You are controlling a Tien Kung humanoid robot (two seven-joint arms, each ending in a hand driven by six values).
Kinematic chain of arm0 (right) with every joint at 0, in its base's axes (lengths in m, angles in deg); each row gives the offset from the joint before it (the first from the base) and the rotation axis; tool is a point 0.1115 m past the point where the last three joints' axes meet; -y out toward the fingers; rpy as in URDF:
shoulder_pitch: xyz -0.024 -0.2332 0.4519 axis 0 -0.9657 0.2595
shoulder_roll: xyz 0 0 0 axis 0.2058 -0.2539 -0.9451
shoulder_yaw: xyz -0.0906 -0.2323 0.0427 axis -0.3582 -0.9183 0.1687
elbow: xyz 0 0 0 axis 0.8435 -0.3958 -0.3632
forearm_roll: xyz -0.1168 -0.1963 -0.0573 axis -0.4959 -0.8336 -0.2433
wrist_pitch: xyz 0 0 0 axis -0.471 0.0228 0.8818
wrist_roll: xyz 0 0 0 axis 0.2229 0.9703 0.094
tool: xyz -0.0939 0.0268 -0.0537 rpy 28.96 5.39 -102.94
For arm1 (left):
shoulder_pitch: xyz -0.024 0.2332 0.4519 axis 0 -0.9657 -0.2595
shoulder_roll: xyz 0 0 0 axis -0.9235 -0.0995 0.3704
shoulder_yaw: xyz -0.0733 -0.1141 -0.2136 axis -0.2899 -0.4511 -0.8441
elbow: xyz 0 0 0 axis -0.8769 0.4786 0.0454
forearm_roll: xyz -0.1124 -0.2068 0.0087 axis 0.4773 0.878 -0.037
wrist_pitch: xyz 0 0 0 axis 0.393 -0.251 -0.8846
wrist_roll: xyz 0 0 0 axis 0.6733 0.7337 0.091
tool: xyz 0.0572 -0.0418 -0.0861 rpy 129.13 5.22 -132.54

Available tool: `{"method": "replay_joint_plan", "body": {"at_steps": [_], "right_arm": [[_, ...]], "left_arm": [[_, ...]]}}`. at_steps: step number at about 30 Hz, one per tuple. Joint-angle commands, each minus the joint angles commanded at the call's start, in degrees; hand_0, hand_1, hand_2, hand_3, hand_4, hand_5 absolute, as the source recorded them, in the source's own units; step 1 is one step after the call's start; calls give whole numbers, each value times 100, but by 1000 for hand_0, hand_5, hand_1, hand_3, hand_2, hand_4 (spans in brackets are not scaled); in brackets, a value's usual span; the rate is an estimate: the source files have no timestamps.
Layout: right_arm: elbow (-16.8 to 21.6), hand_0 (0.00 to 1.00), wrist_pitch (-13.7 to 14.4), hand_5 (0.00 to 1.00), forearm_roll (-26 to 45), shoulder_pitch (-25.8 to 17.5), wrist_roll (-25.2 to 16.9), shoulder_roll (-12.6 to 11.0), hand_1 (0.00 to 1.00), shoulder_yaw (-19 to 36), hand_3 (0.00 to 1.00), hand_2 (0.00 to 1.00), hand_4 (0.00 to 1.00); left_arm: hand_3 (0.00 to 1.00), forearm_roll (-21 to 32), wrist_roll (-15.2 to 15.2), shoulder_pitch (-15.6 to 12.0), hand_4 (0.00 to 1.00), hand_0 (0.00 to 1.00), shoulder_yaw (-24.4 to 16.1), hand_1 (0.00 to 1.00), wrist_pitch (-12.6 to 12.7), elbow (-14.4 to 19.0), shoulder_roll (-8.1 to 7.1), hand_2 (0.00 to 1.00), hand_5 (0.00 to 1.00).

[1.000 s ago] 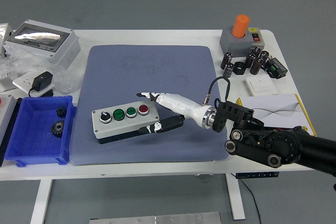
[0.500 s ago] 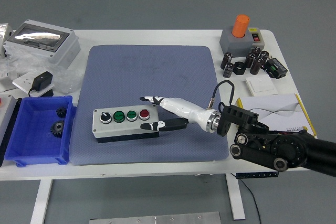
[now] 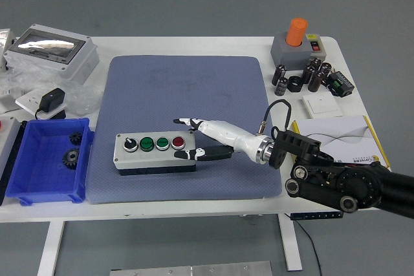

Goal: Pick up the button,place it on the desk,press the button,press the button

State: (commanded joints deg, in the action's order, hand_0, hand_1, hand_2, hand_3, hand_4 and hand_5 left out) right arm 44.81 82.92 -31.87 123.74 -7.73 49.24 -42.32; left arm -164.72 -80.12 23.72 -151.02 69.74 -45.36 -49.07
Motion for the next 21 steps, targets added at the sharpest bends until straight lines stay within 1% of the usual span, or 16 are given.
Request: {"method": "replay_joint_plan", "body": {"at_steps": [3, 6, 8, 9, 11, 12, 13, 16, 19, 20, 21], "right_arm": [[57, 897, 112, 998, -45, -73, 20, -45, 828, 222, 998, 978, 998], [233, 897, 342, 998, -148, -226, 61, -162, 828, 545, 998, 978, 998], [477, 901, 541, 998, -346, -420, 137, -354, 832, 842, 998, 979, 998], [656, 901, 670, 998, -496, -557, 234, -498, 832, 1054, 998, 979, 998], [876, 901, 779, 998, -682, -710, 392, -679, 832, 1296, 998, 979, 998], [1035, 901, 772, 998, -815, -793, 517, -811, 832, 1458, 998, 979, 998], [1168, 901, 681, 998, -930, -851, 635, -926, 832, 1587, 998, 979, 998], [1589, 901, 188, 998, -1285, -925, 1096, -1327, 845, 1940, 998, 979, 998], [1948, 901, -340, 998, -1376, -852, 1534, -1648, 845, 1969, 998, 979, 998], [2092, 390, -538, 508, -1377, -792, 1699, -1730, 494, 1933, 851, 555, 563], [2200, 390, -696, 508, -1379, -727, 1826, -1757, 494, 1889, 851, 555, 563]], "left_arm": [[805, 11, 11, 2, 941, 771, 4, 762, -2, -6, 7, 725, 627], [805, 40, 18, 0, 941, 771, 17, 762, -1, -8, 20, 725, 627], [805, 64, 22, -8, 942, 772, 28, 762, 0, -9, 31, 726, 627], [805, 79, 25, -18, 942, 772, 34, 762, 2, -10, 33, 726, 627], [805, 93, 32, -35, 942, 772, 39, 762, 2, -12, 33, 726, 627], [805, 96, 35, -49, 942, 772, 39, 762, 1, -12, 29, 726, 627], [805, 97, 30, -63, 942, 772, 38, 762, 1, -9, 24, 726, 627], [805, 100, 17, -99, 943, 771, 36, 761, -1, 0, 4, 725, 627], [805, 84, 29, -103, 943, 771, 19, 761, -8, -2, -11, 725, 627], [805, 74, 37, -100, 944, 770, 11, 762, -12, -4, -16, 725, 629], [805, 67, 43, -97, 944, 770, 4, 762, -15, -6, -21, 725, 629]]}}
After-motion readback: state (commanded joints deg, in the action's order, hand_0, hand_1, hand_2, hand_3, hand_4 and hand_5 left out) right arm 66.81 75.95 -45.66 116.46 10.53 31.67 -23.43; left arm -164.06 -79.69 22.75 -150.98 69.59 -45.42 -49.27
